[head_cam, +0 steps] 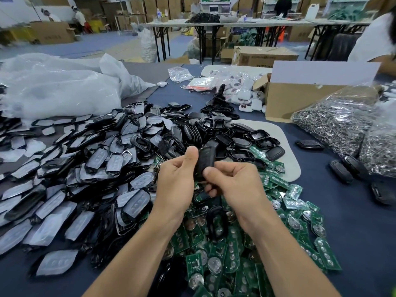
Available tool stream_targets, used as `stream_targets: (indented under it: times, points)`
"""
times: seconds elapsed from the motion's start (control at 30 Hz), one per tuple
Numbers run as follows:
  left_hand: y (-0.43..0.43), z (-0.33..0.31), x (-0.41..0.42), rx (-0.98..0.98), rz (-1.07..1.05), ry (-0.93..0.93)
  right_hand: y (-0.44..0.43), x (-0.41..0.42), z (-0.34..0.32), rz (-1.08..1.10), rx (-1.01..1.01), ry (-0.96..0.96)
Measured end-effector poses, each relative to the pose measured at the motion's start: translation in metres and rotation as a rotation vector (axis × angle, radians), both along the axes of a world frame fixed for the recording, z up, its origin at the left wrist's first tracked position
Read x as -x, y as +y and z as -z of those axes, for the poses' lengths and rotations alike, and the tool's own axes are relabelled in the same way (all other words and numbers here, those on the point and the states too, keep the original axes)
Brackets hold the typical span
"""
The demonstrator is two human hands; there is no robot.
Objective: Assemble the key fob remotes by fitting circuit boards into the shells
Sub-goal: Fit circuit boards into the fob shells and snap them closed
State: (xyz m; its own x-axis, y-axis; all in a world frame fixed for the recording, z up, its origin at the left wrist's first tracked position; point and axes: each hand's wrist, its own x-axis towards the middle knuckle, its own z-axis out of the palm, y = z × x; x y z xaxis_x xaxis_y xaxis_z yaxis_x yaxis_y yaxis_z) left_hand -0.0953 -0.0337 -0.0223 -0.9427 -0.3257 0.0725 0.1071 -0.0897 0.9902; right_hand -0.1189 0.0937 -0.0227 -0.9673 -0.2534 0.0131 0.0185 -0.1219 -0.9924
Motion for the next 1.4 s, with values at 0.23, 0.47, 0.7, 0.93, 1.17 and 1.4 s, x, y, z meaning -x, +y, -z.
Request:
stream_targets:
  times: [0.23, 0.47, 0.7, 0.93, 1.17, 1.4]
  points:
    - [-0.009, -0.001, -0.004, 0.269, -0.221, 0.03, 0.05, 0.021, -0.016, 0.376, 0.183, 0.07]
    - [-0.012, 0.004, -0.002, 0.486, -0.306, 0.022, 0.051, 0.039, 0.011, 0.267, -1.061, 0.238]
    - [-0.007, 0.0, -0.006, 0.725, -0.29, -0.001, 0.04, 0.027, 0.006, 0.341, -0.582, 0.317]
    - [-0.003, 0.001, -0.009, 1.02, 0.064, 0.154, 0.026, 0.014, -0.004, -0.06, -0.308, 0.088]
    - [-0.004, 0.0, -0.011, 0.811, -0.116, -0.053, 0.045, 0.017, -0.011, 0.0, -0.724, 0.193]
    - [-0.011, -0.009, -0.007, 0.146, -0.111, -0.092, 0.035, -0.006, -0.005, -0.174, -1.287, 0.384]
